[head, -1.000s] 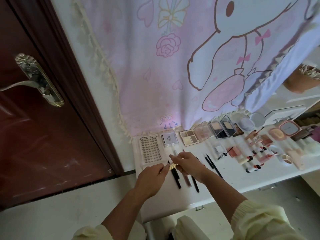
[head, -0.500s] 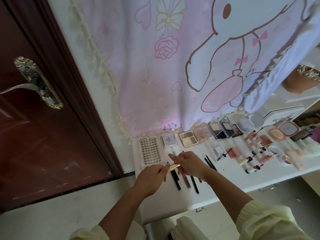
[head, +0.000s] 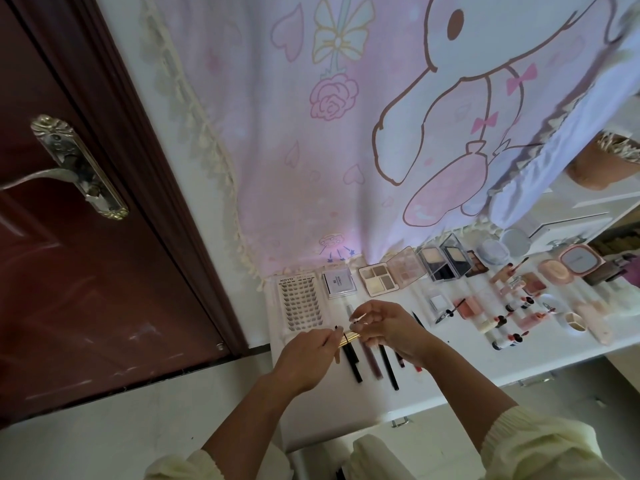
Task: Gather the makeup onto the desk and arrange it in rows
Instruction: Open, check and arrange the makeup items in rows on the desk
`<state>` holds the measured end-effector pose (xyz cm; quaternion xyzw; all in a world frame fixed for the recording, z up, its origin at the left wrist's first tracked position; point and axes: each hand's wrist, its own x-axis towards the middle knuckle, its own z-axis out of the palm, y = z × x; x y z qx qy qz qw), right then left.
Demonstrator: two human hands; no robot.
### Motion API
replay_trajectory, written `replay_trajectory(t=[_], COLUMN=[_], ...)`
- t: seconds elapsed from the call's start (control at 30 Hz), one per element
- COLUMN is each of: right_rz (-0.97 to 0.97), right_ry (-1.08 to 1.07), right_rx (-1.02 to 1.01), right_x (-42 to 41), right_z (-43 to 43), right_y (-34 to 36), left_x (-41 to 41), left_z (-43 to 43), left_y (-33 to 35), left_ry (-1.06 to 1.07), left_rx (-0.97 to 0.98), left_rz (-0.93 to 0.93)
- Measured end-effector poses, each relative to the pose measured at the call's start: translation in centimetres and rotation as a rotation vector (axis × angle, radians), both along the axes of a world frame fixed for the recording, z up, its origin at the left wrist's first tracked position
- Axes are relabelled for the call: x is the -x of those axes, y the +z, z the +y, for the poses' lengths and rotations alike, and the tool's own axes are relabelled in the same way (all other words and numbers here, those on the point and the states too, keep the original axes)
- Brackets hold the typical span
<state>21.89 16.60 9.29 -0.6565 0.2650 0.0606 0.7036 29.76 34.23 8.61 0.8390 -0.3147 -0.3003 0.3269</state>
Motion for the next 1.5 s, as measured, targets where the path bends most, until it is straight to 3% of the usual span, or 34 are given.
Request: replay_trajectory(t=[0.17,0.4,0.6,0.83,1.0,1.2,1.43,1.5], right_rz=[0.12,0.043,0.118,0.059,0.147,0.063,0.13,0.101], right_ry=[0.056,0.079,0.11,0.093,0.129,0.087,0.116,0.091], right_rx=[0.21,0.105,0.276,0.146,0.288,0.124,0.235,0.181], right_x=[-0.2,-0.2,-0.9,-0.8,-1.1,-0.9,-1.3,-1.3], right_z=[0.7,0.0,0.7,0.2,0.3,-0.7,-0.1,-0.5], right_y=[0.6,0.9,1.3,1.2,1.4,1.2,1.5,1.3], left_x=[-0.1,-0.5,-0.4,-0.6,-0.7,-1.0,-1.1,-1.3], left_z=[-0.4,-0.2,-0.4,-0.3,-0.4,-0.4,-0.5,-0.5], left_y=[0.3,0.2,0.3,0.3,0.4,0.2,-0.3,-0.5], left_ry=[0.001,0.016,0.011,0.019,0.01,0.024,0.028,0.031], left_rx=[0.011,0.009,0.014,0.008,0.012,0.022,0.024,0.032], left_rz=[0.016,0.043,0.066,0.073,0.071,0.099,0.114,0.123])
